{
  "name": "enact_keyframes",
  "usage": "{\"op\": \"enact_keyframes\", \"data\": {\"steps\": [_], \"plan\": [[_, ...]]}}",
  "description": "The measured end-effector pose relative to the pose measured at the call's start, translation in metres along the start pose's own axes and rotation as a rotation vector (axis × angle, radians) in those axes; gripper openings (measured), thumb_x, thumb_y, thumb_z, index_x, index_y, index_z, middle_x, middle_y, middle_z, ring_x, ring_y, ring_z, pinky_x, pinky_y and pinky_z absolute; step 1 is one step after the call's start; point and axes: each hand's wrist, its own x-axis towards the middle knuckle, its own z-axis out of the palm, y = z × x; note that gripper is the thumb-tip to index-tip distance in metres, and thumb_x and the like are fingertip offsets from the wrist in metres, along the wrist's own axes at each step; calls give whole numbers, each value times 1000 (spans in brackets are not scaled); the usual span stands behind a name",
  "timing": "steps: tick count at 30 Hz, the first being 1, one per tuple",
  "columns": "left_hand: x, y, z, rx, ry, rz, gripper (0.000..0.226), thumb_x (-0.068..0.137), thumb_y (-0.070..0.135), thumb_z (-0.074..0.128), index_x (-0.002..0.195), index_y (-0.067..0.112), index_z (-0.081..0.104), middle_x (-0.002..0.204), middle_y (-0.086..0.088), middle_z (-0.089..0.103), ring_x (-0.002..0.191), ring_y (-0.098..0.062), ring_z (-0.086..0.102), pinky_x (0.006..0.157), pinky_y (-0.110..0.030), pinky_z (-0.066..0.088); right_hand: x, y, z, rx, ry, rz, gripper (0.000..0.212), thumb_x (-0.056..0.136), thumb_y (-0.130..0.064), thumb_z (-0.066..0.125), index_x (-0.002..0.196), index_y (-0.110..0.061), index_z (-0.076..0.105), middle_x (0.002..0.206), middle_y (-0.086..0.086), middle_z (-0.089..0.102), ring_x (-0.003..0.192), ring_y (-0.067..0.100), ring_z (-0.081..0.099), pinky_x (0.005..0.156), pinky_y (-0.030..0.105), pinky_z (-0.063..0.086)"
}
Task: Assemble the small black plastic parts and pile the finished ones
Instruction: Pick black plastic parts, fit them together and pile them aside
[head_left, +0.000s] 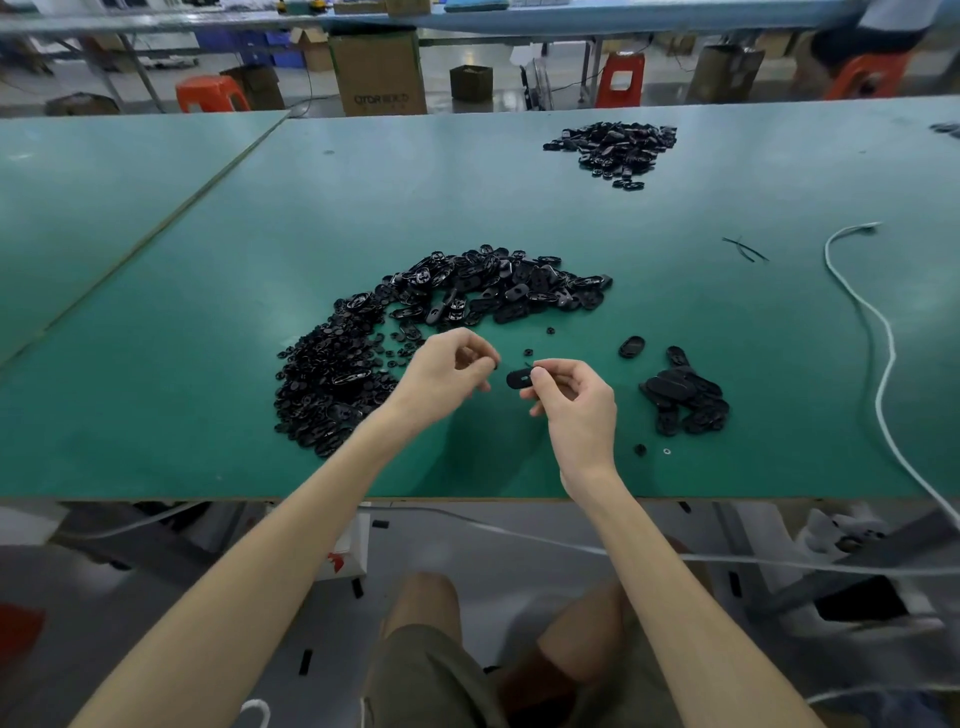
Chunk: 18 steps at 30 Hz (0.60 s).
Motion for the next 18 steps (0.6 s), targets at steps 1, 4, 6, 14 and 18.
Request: {"op": "enact_keyframes", "data": {"steps": [1,4,6,14,18], "plan": [[-2,0,6,-62,5,25,15,99,8,64,91,20,66,76,-2,70,73,-23,70,70,-39,57,0,0,0,3,3,-1,6,97,-8,67,97,-13,70,79,-1,77,70,10,73,62,22,54],[-7,-1,20,-193,64,72,9,97,6,67,94,14,71,78,-1,70,67,-11,67,65,-26,53,-1,-1,1,12,14,-4,7,97,-6,67,98,-12,70,81,-1,77,74,11,75,62,20,54],[-10,-3,28,-248,112,54,3,95,7,70,97,9,71,83,-2,72,66,-12,67,68,-24,53,-1,-2,1,25,18,-7,8,98,-4,66,100,-11,69,85,-1,76,77,13,76,62,20,55],[-16,-17,40,-417,180,0,7,94,8,73,94,14,70,84,-4,74,60,-12,65,63,-21,52,0,1,1,49,-9,-9,12,99,-2,63,106,-9,69,92,3,77,82,16,78,66,23,59],[-16,-21,38,-487,188,21,7,93,8,74,93,15,73,82,0,74,61,-12,64,62,-19,51,1,1,0,84,-34,-7,9,97,-1,67,103,-7,71,88,3,79,82,18,79,64,23,58]]}}
